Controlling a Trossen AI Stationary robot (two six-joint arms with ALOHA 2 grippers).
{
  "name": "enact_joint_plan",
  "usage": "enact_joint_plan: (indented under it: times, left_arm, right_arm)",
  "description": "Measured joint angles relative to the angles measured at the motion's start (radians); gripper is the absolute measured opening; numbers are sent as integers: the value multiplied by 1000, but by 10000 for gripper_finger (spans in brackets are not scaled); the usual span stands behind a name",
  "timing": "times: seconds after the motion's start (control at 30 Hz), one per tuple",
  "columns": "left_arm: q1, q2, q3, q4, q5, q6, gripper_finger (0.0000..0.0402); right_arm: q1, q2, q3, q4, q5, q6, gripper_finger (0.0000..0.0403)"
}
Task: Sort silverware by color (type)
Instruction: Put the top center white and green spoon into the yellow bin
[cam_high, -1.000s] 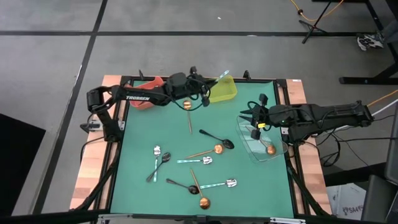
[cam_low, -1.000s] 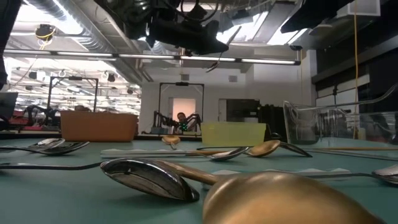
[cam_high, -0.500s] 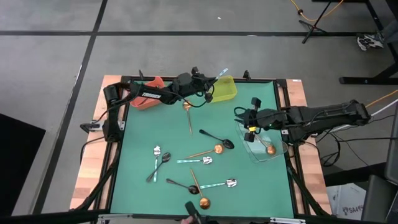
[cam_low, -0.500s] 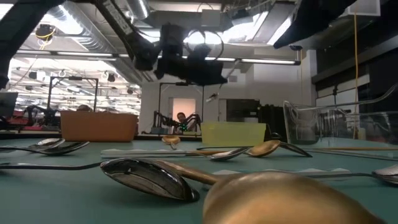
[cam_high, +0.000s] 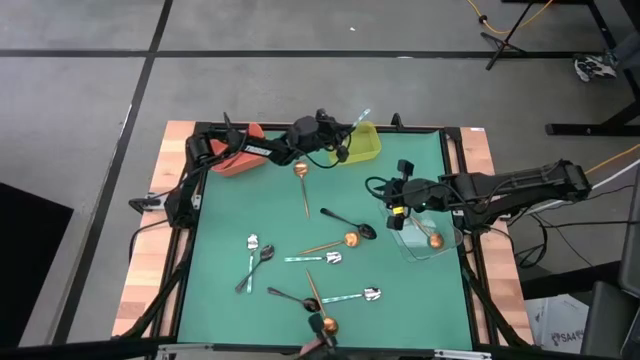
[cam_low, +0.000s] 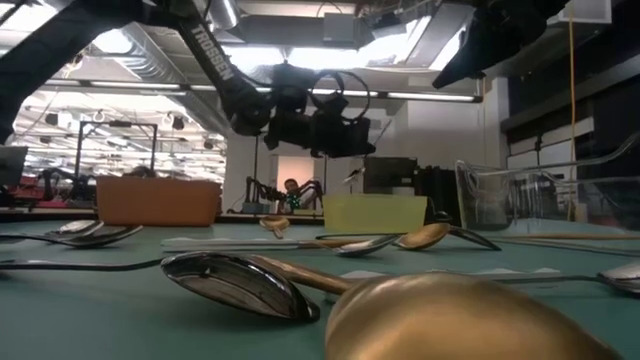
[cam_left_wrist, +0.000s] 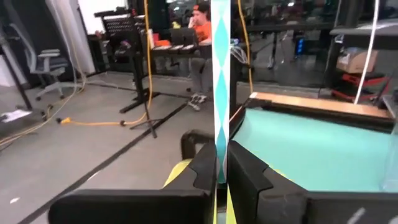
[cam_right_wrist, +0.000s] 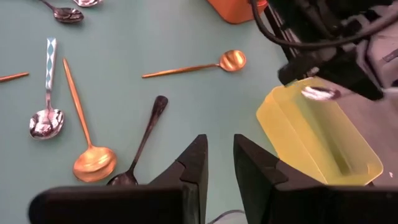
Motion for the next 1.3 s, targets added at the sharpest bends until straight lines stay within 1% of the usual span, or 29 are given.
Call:
enact_joint_plan:
  times: [0.13,0.23,0.43,0.5,0.63,0.77,0.9,1.1,1.3]
  left_arm:
    - [-1,3,65,-176,-17,-2,19]
    - [0,1,99,-254,-22,-2,19]
    - [10,1,124,-409,-24,-15,19]
    - [16,1,124,-422,-8,-54,19]
    - [27,1,124,-423,29,-83,19]
    - [35,1,124,-434,33,-136,19]
    - [47,1,124,-442,62,-183,22]
    - [62,1,124,-455,108,-216,31]
    - [65,1,124,-455,113,-216,32]
  right_arm:
    - [0,-1,0,11,-2,0,67]
    - [0,-1,0,16,-3,0,67]
    - [0,-1,0,27,-4,0,67]
    - [0,-1,0,28,-6,0,67]
    - [0,-1,0,29,-6,0,67]
    - [0,-1,0,29,-7,0,67]
    - [0,-1,0,29,-8,0,67]
    - [0,-1,0,29,-8,0,67]
    - [0,-1,0,29,-8,0,67]
